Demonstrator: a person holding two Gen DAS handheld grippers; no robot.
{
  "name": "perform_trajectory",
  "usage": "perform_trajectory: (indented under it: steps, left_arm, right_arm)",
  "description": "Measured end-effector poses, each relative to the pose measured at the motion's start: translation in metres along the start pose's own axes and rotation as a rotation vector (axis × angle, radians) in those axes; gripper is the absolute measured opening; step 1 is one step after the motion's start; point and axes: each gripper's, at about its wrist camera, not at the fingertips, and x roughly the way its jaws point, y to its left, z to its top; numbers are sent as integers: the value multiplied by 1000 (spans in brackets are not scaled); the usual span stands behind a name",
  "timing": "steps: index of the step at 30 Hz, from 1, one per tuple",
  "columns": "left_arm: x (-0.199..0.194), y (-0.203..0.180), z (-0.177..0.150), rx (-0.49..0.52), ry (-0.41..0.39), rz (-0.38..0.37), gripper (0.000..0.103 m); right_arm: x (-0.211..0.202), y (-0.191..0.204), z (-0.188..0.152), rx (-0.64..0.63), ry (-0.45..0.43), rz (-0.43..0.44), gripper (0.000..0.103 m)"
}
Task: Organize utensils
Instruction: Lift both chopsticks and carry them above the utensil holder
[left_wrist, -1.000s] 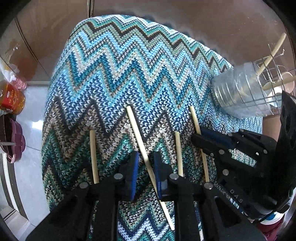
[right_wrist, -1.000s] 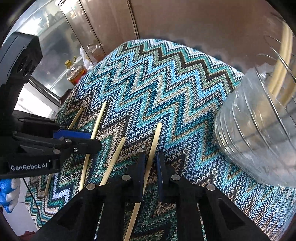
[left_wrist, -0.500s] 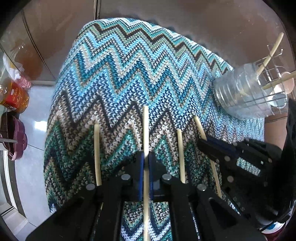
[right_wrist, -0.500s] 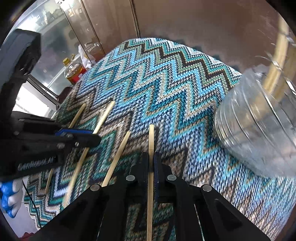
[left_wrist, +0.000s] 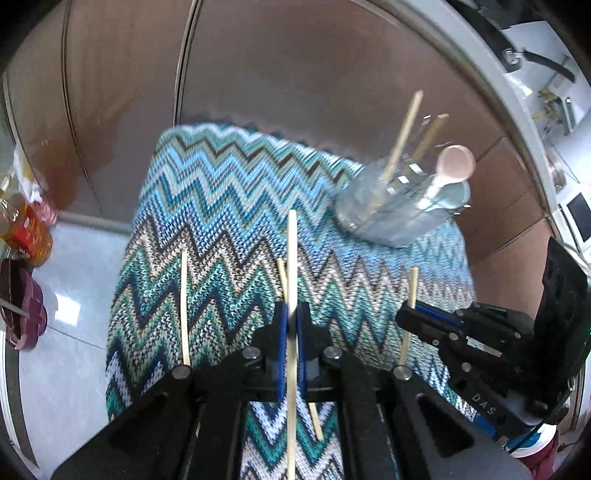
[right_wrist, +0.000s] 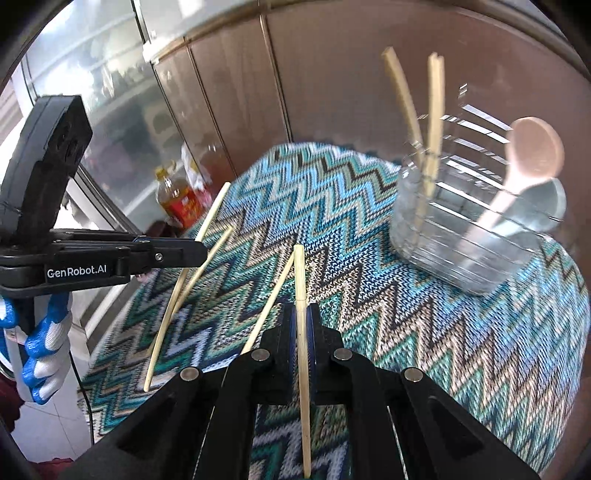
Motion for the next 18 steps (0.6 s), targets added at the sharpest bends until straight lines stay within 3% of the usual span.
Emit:
perform_trajectory:
  steps: [11, 18]
  left_arm:
    - [-66, -32, -32, 58, -150, -28, 4]
    - [-104, -55, -48, 107, -242, -38, 4]
  right_arm:
    - [-91, 8, -41, 33, -163, -27, 5]
    - [-126, 8, -63, 68, -236, -45, 5]
